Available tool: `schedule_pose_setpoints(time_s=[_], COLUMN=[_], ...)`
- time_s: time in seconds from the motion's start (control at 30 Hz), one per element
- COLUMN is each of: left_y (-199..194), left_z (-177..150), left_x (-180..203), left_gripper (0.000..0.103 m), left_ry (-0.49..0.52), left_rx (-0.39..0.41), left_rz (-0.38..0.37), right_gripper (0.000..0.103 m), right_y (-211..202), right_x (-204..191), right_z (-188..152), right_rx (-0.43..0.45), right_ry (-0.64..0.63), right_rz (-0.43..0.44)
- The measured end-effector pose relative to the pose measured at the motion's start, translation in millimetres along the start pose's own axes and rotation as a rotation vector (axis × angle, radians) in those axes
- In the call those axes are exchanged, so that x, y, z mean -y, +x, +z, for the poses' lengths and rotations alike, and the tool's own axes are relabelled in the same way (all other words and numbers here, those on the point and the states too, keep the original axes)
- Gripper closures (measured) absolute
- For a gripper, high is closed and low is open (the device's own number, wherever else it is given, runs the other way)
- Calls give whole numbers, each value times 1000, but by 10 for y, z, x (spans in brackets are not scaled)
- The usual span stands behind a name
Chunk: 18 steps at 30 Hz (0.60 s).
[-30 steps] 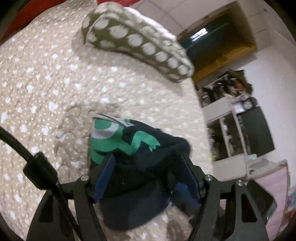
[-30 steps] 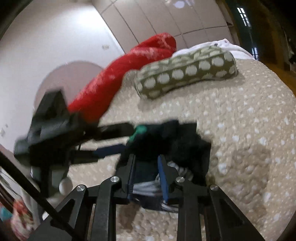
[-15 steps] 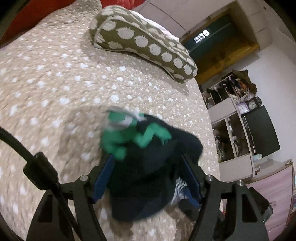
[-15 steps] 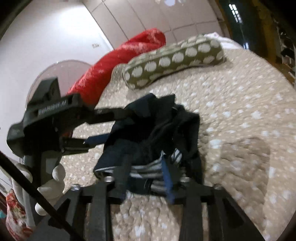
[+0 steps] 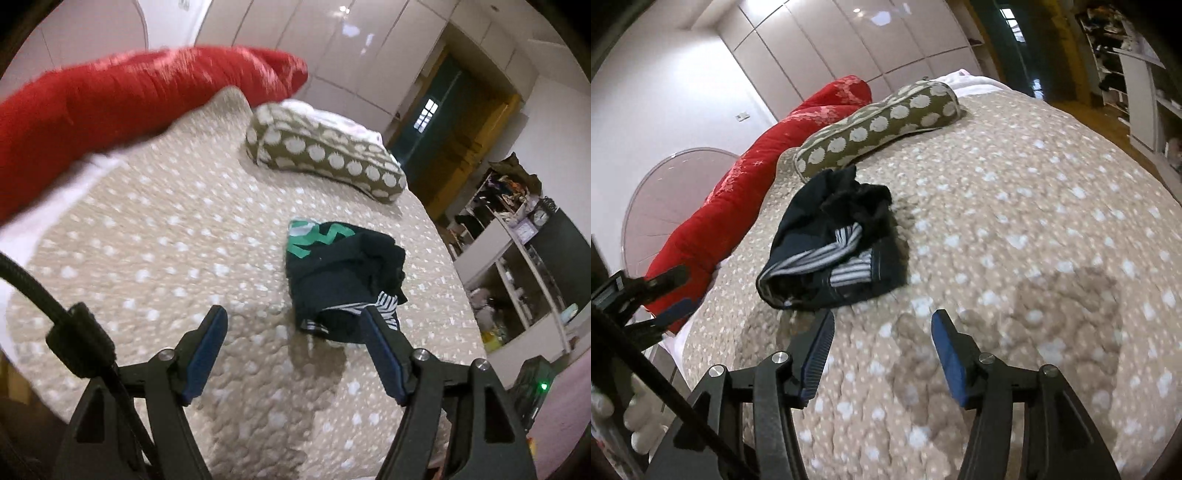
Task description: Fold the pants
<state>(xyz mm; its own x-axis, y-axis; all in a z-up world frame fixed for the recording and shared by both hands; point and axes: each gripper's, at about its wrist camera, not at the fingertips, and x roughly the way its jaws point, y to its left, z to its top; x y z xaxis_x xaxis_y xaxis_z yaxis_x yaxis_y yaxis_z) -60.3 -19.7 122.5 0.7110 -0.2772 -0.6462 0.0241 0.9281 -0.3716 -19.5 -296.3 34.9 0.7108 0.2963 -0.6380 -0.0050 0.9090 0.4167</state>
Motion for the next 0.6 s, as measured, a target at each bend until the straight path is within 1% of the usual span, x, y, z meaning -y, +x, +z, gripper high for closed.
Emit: schedule_pose_setpoints(time_s=[0.1, 0.17, 0.23, 0.37, 0.47, 0.6], left_y=[-214, -374, -488, -617, -612, -590], left_z=[-38, -45, -45, -41, -43, -39], left_x=[82, 135, 171, 206, 180, 77], left_gripper=[27, 26, 24, 23, 23, 23], left_ry=[31, 43, 50, 57, 46, 37], left_rx=[42, 73, 90, 102, 94, 91], left_rz=[21, 27, 16, 2, 1, 6], right_gripper=[40, 40, 40, 39, 39, 39], right_y=[-59, -88, -114, -200, -210, -76], right_x=[-43, -90, -157, -287, -340, -388], right_z=[-90, -157, -220, -255, -134, 238], right_rx=[-16, -26, -37, -25, -10, -7], right_ry=[-4, -12, -25, -71, -87, -54], right_rz=[-9, -16, -18, -5, 28, 76])
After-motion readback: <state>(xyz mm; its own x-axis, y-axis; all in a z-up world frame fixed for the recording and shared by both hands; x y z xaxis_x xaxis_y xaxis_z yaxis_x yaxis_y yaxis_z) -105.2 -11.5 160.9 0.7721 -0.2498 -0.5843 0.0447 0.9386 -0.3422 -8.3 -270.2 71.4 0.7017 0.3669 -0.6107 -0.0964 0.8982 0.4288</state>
